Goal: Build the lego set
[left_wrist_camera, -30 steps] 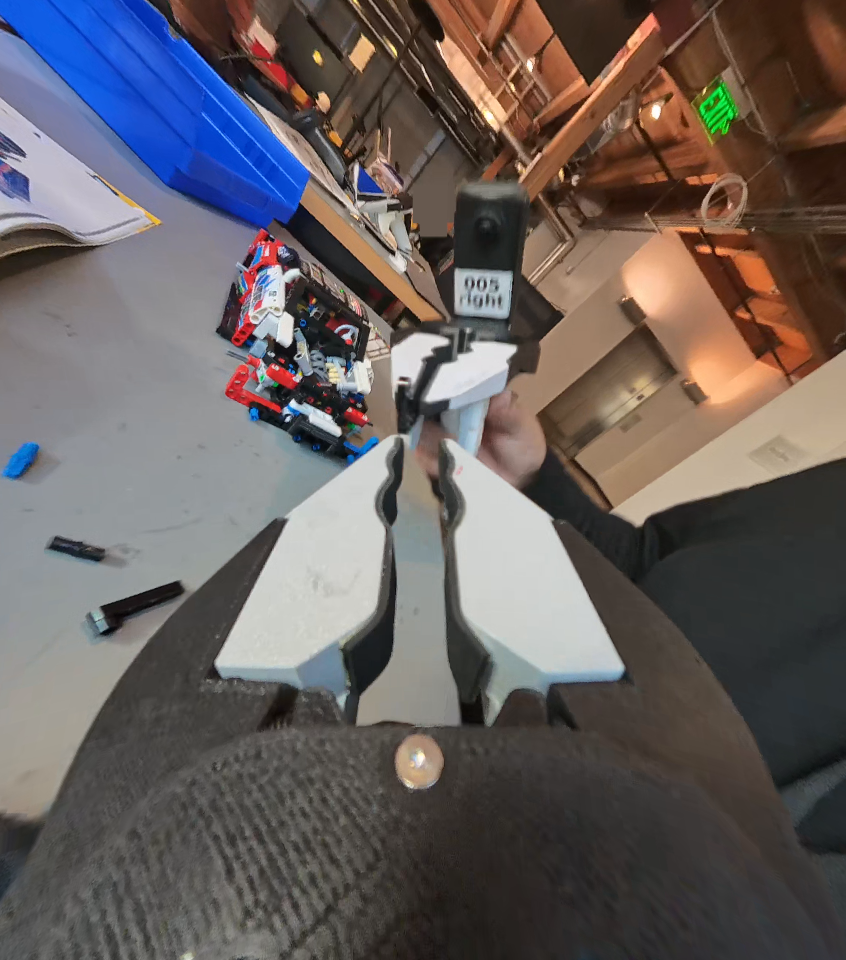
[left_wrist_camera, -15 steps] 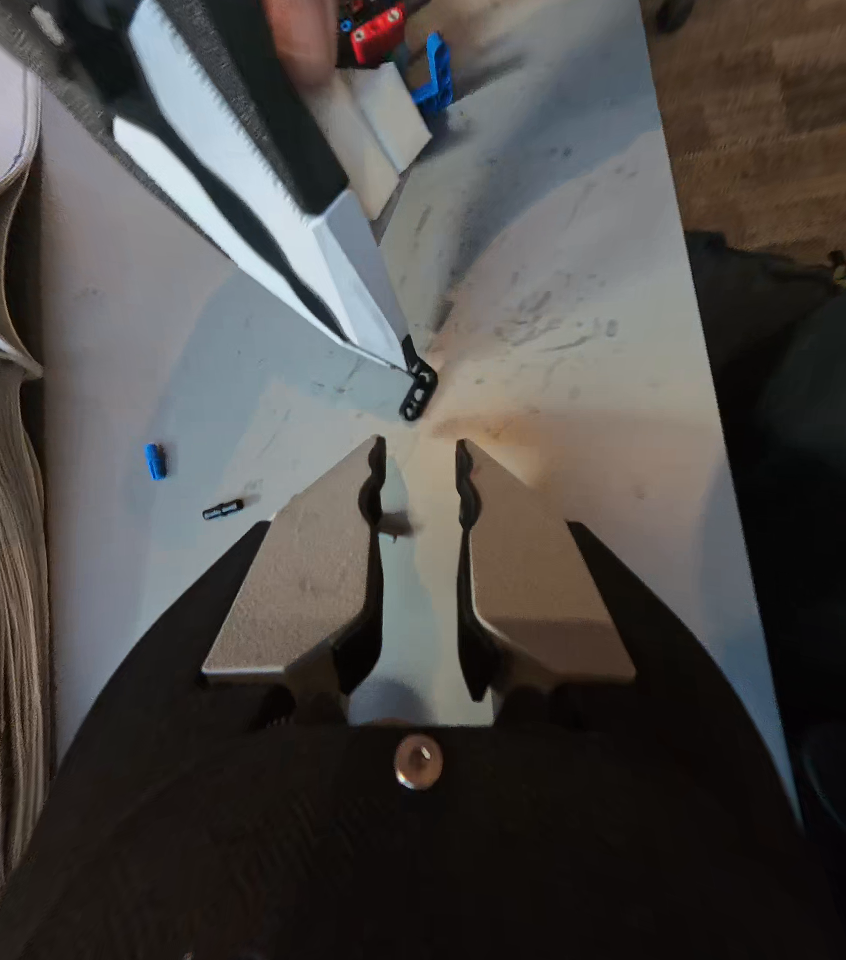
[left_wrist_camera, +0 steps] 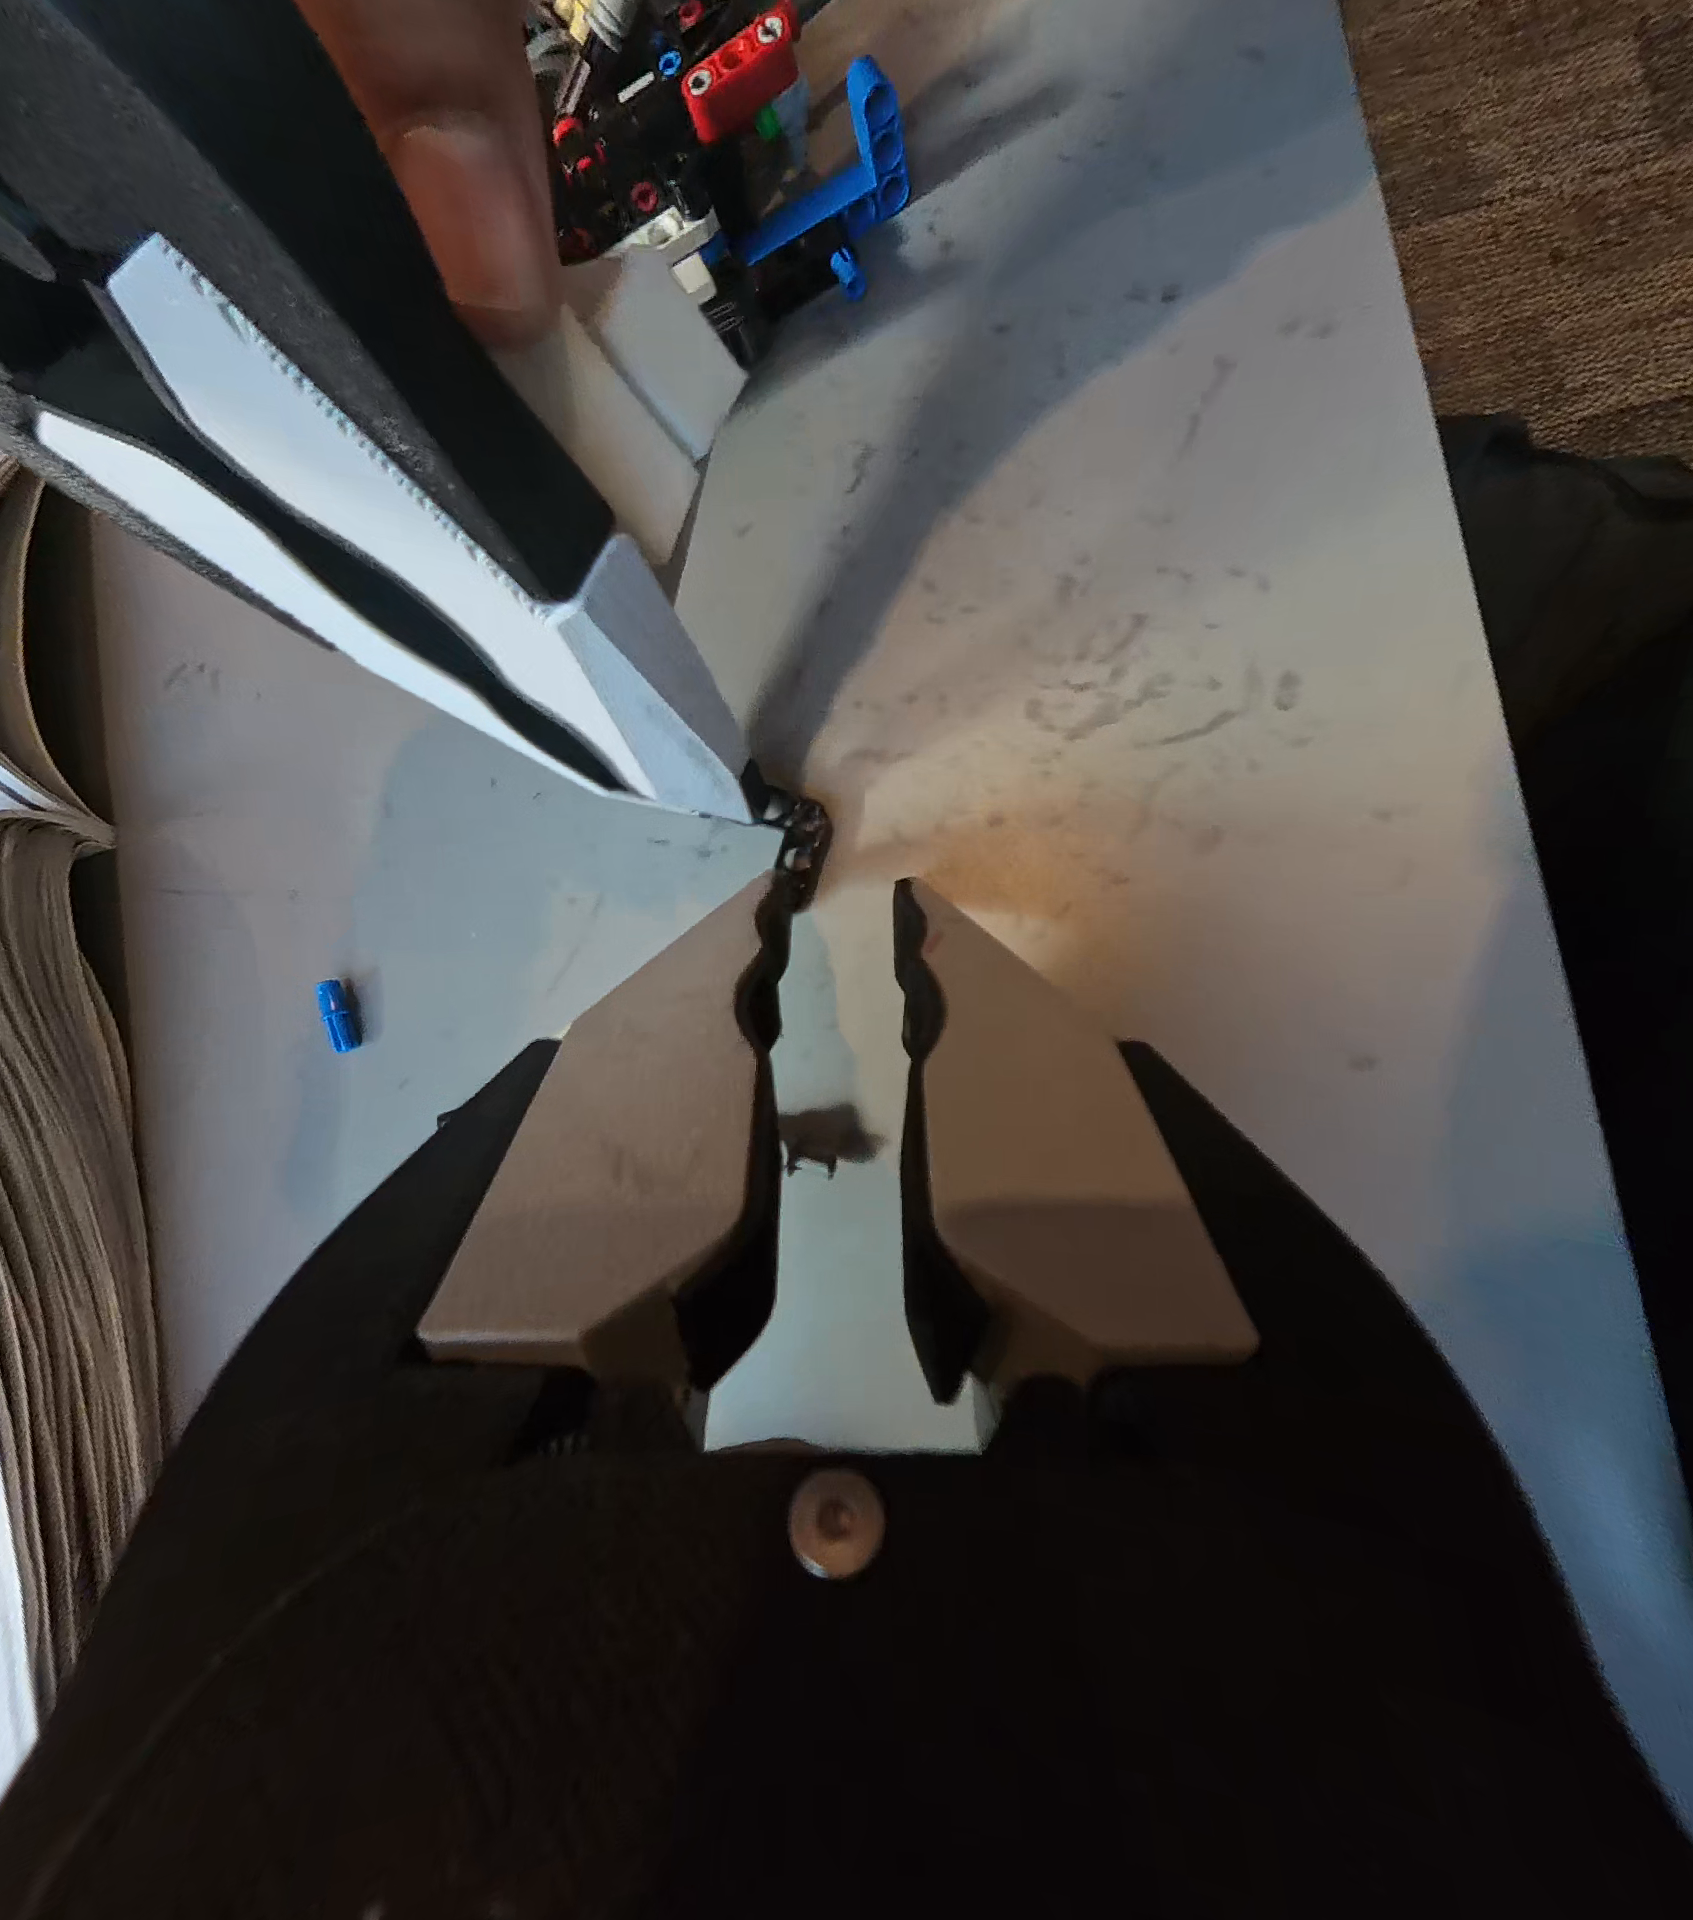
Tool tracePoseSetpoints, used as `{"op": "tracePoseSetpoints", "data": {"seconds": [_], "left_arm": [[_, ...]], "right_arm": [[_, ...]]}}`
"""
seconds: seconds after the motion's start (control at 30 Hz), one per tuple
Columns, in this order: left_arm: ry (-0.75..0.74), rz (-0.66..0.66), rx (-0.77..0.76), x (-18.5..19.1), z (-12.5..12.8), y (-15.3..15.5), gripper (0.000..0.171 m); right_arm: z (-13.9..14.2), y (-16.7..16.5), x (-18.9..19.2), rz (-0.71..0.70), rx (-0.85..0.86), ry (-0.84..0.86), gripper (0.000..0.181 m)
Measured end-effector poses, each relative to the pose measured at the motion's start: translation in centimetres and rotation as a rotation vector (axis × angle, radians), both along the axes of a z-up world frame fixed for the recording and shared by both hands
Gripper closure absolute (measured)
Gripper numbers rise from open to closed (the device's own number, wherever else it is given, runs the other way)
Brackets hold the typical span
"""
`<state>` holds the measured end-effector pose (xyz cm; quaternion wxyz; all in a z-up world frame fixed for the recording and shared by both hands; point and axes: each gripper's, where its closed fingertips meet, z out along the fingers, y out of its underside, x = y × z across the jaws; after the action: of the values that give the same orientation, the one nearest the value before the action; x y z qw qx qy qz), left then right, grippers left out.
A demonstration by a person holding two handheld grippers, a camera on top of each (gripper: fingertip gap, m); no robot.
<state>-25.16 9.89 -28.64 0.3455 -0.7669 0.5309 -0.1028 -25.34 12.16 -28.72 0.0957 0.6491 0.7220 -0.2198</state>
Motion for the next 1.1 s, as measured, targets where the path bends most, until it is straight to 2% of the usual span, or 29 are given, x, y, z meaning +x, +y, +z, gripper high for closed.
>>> {"op": "tracePoseSetpoints", "data": {"seconds": [0.13,0.3,0.4,0.53,0.73,0.87,1.1], "left_arm": [[-0.022,-0.004,-0.031,0.4,-0.1,-0.2,0.159],[-0.040,0.024,-0.058,0.3,0.1,-0.8,0.146],[-0.078,0.056,-0.051,-0.3,1.1,-1.7,0.146],[-0.199,0.168,-0.037,-1.7,2.6,-3.1,0.142],[-0.244,0.394,0.093,-5.8,3.1,-3.3,0.136],[-0.333,0.411,0.120,-6.0,3.7,-4.1,0.139],[-0.355,0.402,0.110,-6.3,3.8,-4.0,0.142]], "right_arm": [[0.7,0.5,-0.8,-0.040,0.021,0.069,0.169],[1.6,1.1,0.1,-0.134,0.071,0.142,0.164],[2.7,0.6,0.4,-0.201,0.116,0.274,0.165],[3.5,-1.3,0.2,-0.281,0.077,0.435,0.160],[1.5,-1.0,1.8,-0.274,0.209,0.356,0.152],[0.6,-0.4,1.9,-0.260,0.243,0.303,0.152],[-0.1,0.4,0.9,-0.226,0.268,0.301,0.157]]}}
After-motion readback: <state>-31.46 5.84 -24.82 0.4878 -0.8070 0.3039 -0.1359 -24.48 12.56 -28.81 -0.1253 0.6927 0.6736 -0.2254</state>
